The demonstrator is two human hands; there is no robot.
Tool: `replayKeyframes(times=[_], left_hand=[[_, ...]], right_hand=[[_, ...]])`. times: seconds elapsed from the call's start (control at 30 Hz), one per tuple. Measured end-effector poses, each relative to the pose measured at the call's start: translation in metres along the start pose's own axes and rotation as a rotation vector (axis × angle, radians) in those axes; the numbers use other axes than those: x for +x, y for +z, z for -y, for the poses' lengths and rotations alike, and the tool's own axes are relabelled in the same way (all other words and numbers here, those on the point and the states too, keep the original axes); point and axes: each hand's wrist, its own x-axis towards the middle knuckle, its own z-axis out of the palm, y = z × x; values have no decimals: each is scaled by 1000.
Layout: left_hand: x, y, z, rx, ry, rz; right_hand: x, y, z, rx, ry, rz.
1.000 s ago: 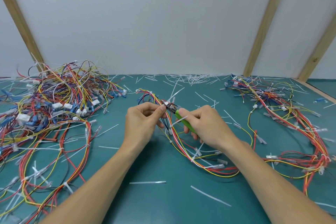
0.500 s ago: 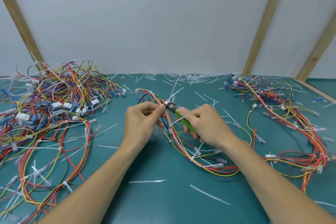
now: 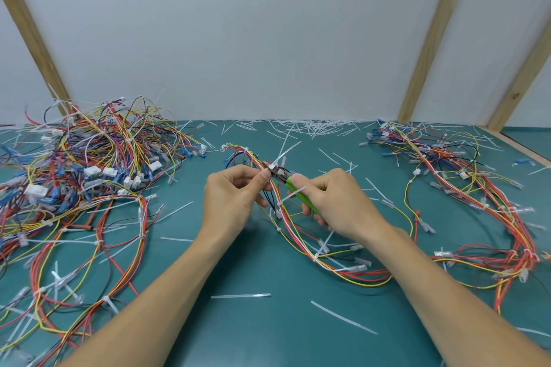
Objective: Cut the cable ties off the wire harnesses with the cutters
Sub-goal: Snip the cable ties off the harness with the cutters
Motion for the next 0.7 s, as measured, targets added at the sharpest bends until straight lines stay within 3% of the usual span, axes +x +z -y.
replayKeyframes(times=[0.43,0.7], left_hand=[[-1,0,-1,-41,-47,-8],[-1,1,-4,-86,-65,-27]], right_hand=[[-2,3,0,-7,-51,21],[1,7,-3,-4,-62,-81]])
